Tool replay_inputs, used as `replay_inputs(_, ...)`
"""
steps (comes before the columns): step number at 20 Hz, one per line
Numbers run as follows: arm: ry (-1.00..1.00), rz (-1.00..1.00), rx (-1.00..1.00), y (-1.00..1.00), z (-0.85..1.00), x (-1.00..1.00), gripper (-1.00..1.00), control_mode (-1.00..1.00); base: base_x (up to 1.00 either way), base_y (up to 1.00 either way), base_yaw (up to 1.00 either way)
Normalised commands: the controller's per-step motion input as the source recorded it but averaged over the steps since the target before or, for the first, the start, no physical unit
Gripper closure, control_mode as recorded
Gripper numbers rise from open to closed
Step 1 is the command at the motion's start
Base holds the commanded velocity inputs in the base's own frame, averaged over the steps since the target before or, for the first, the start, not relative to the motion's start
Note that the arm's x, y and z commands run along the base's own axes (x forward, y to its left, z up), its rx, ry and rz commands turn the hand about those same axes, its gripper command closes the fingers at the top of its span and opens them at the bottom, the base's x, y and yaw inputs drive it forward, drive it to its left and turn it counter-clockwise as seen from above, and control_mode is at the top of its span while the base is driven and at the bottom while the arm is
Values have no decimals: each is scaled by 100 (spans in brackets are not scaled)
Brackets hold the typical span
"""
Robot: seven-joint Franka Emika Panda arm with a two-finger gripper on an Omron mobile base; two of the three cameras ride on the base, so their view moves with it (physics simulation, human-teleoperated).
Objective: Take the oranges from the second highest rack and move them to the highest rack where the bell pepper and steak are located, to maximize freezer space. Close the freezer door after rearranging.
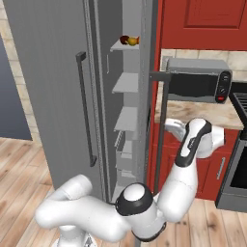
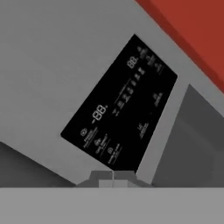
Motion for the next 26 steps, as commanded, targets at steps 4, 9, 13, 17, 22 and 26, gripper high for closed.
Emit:
replay_inputs(4, 0, 6, 6, 64, 0, 43, 100, -100, 0, 0, 0)
replay_inputs(9, -2, 4, 1, 72, 0, -13, 100, -100, 0, 0, 0)
replay_inputs(13, -10, 3, 0, 100, 2, -42, 100, -100, 0, 0, 0)
replay_inputs(17, -8, 0, 0, 100, 24, -17, 100, -100, 0, 0, 0)
replay_inputs(22, -9, -8, 0, 96, 37, -5, 100, -100, 0, 0, 0)
replay_inputs(26, 2, -24, 0, 71, 49, 0, 100, -100, 0, 0, 0)
